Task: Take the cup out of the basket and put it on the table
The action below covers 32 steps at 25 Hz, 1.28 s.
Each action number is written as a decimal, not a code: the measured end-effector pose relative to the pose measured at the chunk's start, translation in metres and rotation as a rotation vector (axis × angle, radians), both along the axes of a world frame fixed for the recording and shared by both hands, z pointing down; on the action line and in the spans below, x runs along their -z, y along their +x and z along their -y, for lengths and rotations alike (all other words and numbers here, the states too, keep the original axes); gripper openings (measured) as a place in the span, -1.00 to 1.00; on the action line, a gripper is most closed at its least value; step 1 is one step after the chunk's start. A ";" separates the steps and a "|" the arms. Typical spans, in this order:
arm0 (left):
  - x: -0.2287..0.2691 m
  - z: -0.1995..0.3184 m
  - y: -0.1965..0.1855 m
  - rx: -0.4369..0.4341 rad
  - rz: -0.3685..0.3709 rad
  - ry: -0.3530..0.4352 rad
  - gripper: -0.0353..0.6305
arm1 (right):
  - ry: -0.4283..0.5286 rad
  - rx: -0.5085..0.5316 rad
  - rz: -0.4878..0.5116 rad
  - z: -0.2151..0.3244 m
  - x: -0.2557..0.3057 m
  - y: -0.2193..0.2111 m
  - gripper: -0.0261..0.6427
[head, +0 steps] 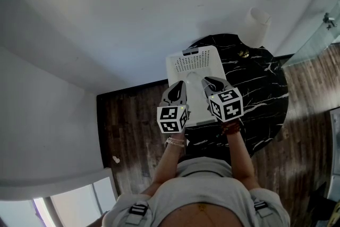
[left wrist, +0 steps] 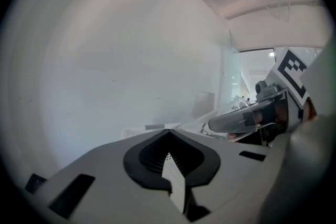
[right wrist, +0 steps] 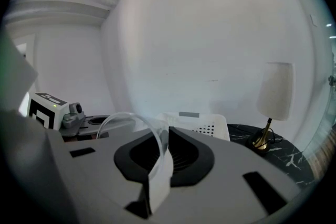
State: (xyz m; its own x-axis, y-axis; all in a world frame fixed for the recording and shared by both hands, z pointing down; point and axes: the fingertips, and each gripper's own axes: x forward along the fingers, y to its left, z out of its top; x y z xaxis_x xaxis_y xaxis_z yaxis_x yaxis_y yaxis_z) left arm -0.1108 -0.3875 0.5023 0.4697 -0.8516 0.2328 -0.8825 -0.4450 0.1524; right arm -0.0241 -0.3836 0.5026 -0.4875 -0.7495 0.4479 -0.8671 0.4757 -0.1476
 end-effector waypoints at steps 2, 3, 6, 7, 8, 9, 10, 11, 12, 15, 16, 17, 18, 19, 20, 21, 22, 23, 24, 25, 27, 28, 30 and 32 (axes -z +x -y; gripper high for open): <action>0.000 0.000 0.000 -0.001 0.002 0.000 -0.88 | 0.008 -0.006 0.000 -0.002 0.002 0.002 -0.83; 0.000 0.000 0.000 -0.001 0.003 0.000 -0.88 | 0.012 -0.008 -0.002 -0.002 0.003 0.002 -0.83; 0.001 0.000 -0.001 0.001 0.004 0.002 -0.88 | 0.027 -0.014 -0.009 -0.004 0.006 0.004 -0.83; 0.001 -0.001 -0.001 0.002 0.004 0.003 -0.88 | 0.033 -0.016 -0.010 -0.004 0.007 0.005 -0.83; 0.001 -0.001 0.000 0.002 0.004 0.003 -0.88 | 0.039 -0.018 -0.010 -0.005 0.008 0.005 -0.83; 0.002 -0.001 0.000 0.002 0.004 0.004 -0.88 | 0.045 -0.020 -0.011 -0.006 0.010 0.006 -0.83; 0.002 -0.001 0.000 0.001 0.005 0.005 -0.88 | 0.051 -0.022 -0.013 -0.006 0.011 0.007 -0.83; 0.003 -0.001 0.000 0.001 0.004 0.007 -0.88 | 0.056 -0.024 -0.015 -0.007 0.013 0.007 -0.83; 0.003 -0.001 0.001 0.001 0.004 0.008 -0.88 | 0.062 -0.025 -0.016 -0.007 0.014 0.007 -0.83; 0.003 -0.001 0.001 0.001 0.003 0.011 -0.88 | 0.078 -0.027 -0.020 -0.008 0.018 0.009 -0.83; 0.004 -0.001 0.002 0.000 0.003 0.012 -0.88 | 0.083 -0.028 -0.023 -0.009 0.020 0.009 -0.83; 0.004 -0.001 0.002 -0.001 0.003 0.012 -0.88 | 0.088 -0.029 -0.025 -0.010 0.021 0.010 -0.83; 0.005 -0.002 0.002 -0.002 0.002 0.013 -0.88 | 0.093 -0.030 -0.026 -0.011 0.022 0.010 -0.83; 0.005 -0.002 0.002 -0.002 0.000 0.014 -0.88 | 0.097 -0.030 -0.026 -0.011 0.023 0.010 -0.83; 0.006 -0.002 0.002 -0.001 0.000 0.014 -0.88 | 0.101 -0.030 -0.024 -0.012 0.025 0.010 -0.83; 0.007 -0.002 0.002 -0.001 -0.001 0.015 -0.88 | 0.105 -0.029 -0.022 -0.012 0.026 0.010 -0.83; 0.007 -0.002 0.002 0.000 -0.001 0.016 -0.88 | 0.109 -0.029 -0.022 -0.013 0.027 0.010 -0.83; 0.008 -0.002 0.002 -0.001 -0.001 0.017 -0.88 | 0.112 -0.028 -0.025 -0.013 0.027 0.010 -0.83; 0.008 -0.002 0.003 -0.001 -0.002 0.018 -0.88 | 0.115 -0.026 -0.030 -0.014 0.028 0.010 -0.83; 0.009 -0.002 0.004 -0.001 -0.003 0.019 -0.88 | 0.117 -0.026 -0.036 -0.015 0.028 0.010 -0.83; 0.010 -0.003 0.005 -0.001 -0.004 0.021 -0.88 | 0.122 -0.025 -0.043 -0.016 0.030 0.011 -0.83; 0.010 -0.004 0.005 -0.001 -0.004 0.022 -0.88 | 0.124 -0.025 -0.042 -0.016 0.031 0.012 -0.83; 0.010 -0.005 0.005 0.000 -0.003 0.022 -0.88 | 0.127 -0.024 -0.039 -0.017 0.032 0.012 -0.83; 0.010 -0.005 0.005 0.002 -0.002 0.022 -0.88 | 0.129 -0.024 -0.038 -0.017 0.033 0.012 -0.83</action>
